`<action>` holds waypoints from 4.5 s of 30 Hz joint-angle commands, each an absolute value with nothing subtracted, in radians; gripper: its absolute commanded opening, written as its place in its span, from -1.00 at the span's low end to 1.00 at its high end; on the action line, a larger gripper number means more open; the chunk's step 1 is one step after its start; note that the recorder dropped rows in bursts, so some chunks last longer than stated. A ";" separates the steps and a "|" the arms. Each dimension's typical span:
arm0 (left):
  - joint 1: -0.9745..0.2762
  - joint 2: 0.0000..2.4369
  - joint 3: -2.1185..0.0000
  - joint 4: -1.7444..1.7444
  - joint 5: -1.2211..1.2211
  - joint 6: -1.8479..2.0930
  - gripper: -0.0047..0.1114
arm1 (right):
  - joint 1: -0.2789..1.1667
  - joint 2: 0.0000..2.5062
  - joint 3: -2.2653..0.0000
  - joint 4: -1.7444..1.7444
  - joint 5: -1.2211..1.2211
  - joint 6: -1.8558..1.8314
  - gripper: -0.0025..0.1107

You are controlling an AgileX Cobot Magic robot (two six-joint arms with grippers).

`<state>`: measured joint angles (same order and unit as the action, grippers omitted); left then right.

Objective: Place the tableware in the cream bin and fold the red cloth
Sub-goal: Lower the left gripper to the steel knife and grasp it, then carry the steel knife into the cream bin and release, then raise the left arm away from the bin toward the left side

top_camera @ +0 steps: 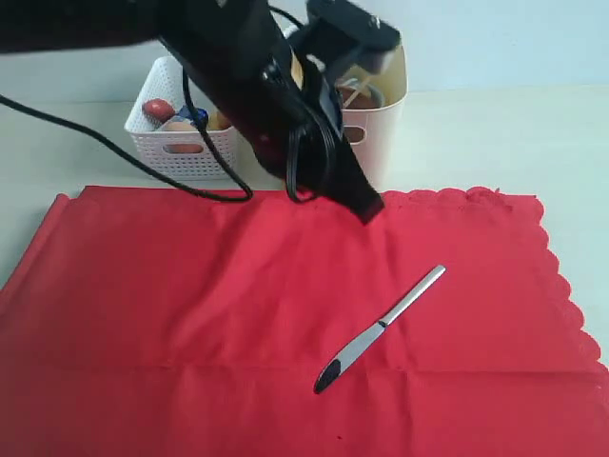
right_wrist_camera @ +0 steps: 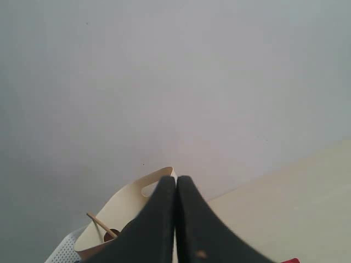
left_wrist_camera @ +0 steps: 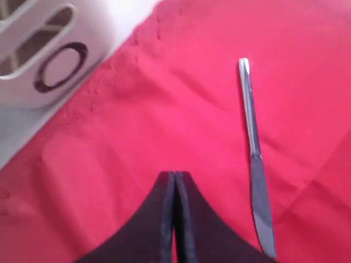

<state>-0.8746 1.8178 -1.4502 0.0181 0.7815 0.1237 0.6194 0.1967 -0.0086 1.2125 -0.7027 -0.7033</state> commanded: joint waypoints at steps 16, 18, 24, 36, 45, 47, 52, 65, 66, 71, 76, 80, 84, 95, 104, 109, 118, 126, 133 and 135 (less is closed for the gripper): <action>-0.996 2.104 -1.431 -0.011 0.656 0.129 0.01 | 0.617 0.194 -0.005 1.203 -0.706 -0.706 -0.96; -1.006 2.113 -1.433 -0.015 0.631 0.129 0.06 | 0.617 0.194 -0.005 1.203 -0.706 -0.706 -0.96; -1.034 2.148 -1.483 -0.015 0.585 0.129 0.05 | 0.617 0.194 -0.005 1.203 -0.706 -0.706 -0.96; -1.040 2.244 -1.511 -0.015 0.587 0.129 -0.66 | 0.617 0.194 -0.005 1.203 -0.706 -0.706 -0.96; -1.040 2.193 -1.511 -0.015 0.615 0.129 -0.92 | 0.617 0.194 -0.005 1.203 -0.706 -0.706 -0.96; -1.040 2.164 -1.512 -0.015 0.626 0.129 -0.92 | 0.617 0.194 -0.005 1.203 -0.706 -0.706 -0.96; -1.028 2.079 -1.512 -0.011 0.644 0.129 -0.92 | 0.617 0.194 -0.005 1.203 -0.706 -0.706 -0.96; -0.887 1.873 -1.512 -0.008 0.608 0.129 -0.92 | 0.617 0.194 -0.005 1.203 -0.706 -0.706 -0.96; -0.872 1.866 -1.512 -0.008 0.582 0.129 -0.92 | 0.617 0.194 -0.005 1.203 -0.706 -0.706 -0.96; -0.807 1.845 -1.512 -0.010 0.380 0.106 -0.92 | 0.617 0.194 -0.005 1.203 -0.706 -0.706 -0.96; -0.755 1.874 -1.512 -0.012 0.107 0.048 -0.92 | 0.617 0.194 -0.005 1.203 -0.706 -0.706 -0.96; -0.723 1.918 -1.512 -0.012 -0.099 -0.012 -0.92 | 0.617 0.194 -0.005 1.203 -0.706 -0.706 -0.96; -0.697 1.985 -1.512 -0.014 -0.284 -0.015 -0.92 | 0.617 0.194 -0.005 1.203 -0.706 -0.706 -0.96; -0.668 2.104 -1.552 -0.014 -0.458 -0.015 -0.92 | 0.617 0.194 -0.005 1.203 -0.706 -0.706 -0.96; -0.656 2.143 -1.561 -0.014 -0.504 -0.006 -0.92 | 0.617 0.194 -0.005 1.203 -0.706 -0.706 -0.96; -0.650 2.143 -1.561 -0.014 -0.511 -0.006 -0.81 | 0.617 0.194 -0.005 1.203 -0.706 -0.706 -0.96; -0.646 2.143 -1.561 -0.014 -0.549 -0.006 0.25 | 0.617 0.194 -0.005 1.203 -0.706 -0.706 -0.96; -0.646 2.143 -1.561 -0.014 -0.549 -0.022 0.16 | 0.617 0.194 -0.005 1.203 -0.706 -0.706 -0.96; -0.648 2.130 -1.561 -0.014 -0.535 -0.058 -0.51 | 0.617 0.194 -0.005 1.203 -0.706 -0.706 -0.96; -0.648 2.123 -1.561 -0.014 -0.504 -0.058 -0.71 | 0.617 0.194 -0.005 1.203 -0.706 -0.706 -0.96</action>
